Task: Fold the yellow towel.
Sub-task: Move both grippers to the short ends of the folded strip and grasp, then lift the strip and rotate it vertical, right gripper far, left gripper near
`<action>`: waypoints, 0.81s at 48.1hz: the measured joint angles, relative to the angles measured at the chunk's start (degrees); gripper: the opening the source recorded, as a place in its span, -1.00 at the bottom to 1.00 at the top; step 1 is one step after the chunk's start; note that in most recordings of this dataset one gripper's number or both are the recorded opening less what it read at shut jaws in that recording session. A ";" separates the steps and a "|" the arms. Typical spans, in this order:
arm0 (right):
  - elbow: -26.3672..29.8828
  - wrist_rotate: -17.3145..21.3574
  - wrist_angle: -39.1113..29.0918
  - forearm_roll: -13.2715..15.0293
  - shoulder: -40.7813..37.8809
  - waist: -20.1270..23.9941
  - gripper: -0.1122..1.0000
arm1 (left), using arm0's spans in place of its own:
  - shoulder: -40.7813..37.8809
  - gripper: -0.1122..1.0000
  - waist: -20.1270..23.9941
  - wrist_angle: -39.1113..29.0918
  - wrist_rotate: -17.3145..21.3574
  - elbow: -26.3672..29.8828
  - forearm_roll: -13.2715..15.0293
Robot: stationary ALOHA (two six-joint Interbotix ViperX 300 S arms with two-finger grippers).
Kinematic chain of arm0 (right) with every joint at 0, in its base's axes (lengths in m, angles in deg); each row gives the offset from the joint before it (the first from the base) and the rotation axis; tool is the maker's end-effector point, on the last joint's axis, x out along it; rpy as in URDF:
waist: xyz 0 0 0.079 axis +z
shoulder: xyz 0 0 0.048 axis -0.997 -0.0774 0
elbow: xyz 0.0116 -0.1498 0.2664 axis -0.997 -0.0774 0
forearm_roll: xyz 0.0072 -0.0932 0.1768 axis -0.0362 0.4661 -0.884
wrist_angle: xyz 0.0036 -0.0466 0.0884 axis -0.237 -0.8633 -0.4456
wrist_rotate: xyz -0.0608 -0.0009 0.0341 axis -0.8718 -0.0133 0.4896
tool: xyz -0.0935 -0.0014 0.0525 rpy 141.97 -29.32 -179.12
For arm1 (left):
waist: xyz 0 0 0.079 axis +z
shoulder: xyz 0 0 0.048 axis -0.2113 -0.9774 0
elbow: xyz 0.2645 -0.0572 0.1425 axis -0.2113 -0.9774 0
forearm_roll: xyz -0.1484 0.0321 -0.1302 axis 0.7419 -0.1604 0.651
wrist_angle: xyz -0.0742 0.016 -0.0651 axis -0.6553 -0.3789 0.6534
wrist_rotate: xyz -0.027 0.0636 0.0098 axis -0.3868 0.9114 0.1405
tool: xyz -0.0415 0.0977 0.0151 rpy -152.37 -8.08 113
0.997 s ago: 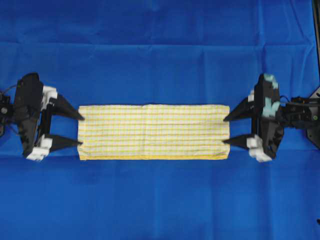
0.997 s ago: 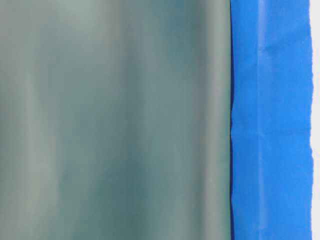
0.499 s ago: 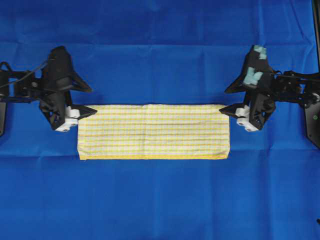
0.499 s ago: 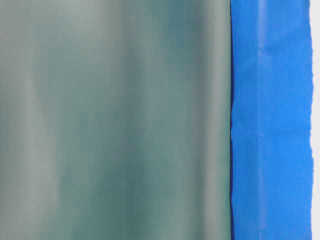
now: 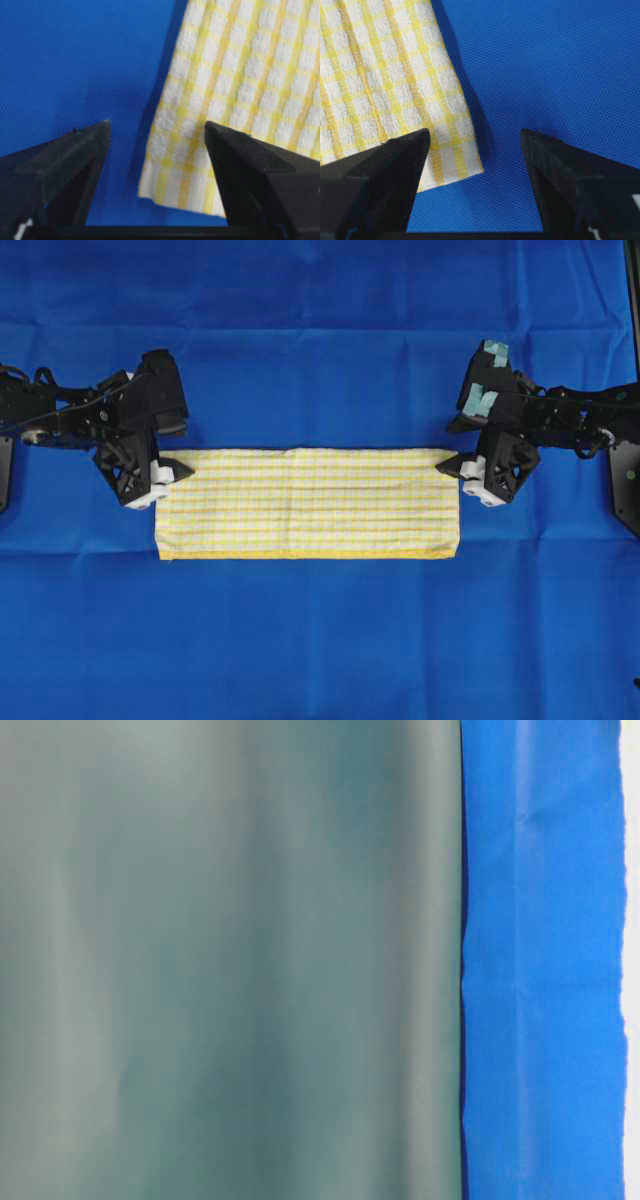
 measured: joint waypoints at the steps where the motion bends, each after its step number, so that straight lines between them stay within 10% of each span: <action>1: 0.00 0.09 -0.09 0.00 -0.18 0.09 0.51 | 0.00 0.39 -0.18 -0.26 0.00 0.09 0.00; 8: 0.00 -0.26 -0.18 0.09 -0.44 0.00 0.28 | -0.09 -0.06 -0.62 -2.20 0.09 0.53 -0.09; 19: 0.00 -0.97 -0.35 1.32 -0.44 0.18 -0.73 | -0.09 -0.76 -0.97 -2.99 0.35 0.62 0.00; 39: 0.09 -0.88 -0.88 1.76 1.58 0.18 -0.76 | 1.76 -0.76 0.18 -4.39 0.53 1.23 -0.35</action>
